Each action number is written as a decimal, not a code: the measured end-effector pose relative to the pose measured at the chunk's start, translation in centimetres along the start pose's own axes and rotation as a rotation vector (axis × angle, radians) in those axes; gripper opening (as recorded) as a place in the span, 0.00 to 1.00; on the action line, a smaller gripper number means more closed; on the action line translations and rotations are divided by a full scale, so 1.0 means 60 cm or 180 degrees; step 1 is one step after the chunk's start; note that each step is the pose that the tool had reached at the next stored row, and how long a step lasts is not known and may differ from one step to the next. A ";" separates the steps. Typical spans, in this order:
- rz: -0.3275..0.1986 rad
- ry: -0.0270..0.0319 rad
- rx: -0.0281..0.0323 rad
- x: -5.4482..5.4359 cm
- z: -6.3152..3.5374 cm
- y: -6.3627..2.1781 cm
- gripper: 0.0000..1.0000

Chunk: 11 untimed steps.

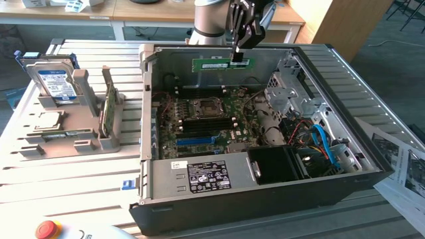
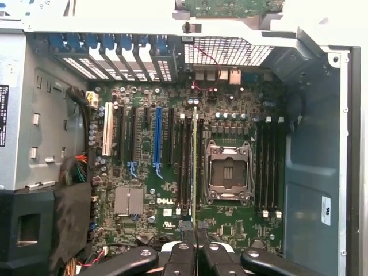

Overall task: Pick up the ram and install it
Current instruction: 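Pick up the ram and move it above insertion slot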

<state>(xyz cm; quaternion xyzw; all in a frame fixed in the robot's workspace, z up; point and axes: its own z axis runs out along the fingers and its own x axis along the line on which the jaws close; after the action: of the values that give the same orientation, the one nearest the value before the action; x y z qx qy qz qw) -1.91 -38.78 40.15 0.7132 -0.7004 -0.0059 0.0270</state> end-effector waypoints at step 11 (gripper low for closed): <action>0.0004 0.0000 0.0007 0.000 0.003 0.000 0.12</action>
<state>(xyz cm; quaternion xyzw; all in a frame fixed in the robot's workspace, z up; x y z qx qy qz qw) -1.94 -38.78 39.98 0.7128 -0.7009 -0.0051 0.0262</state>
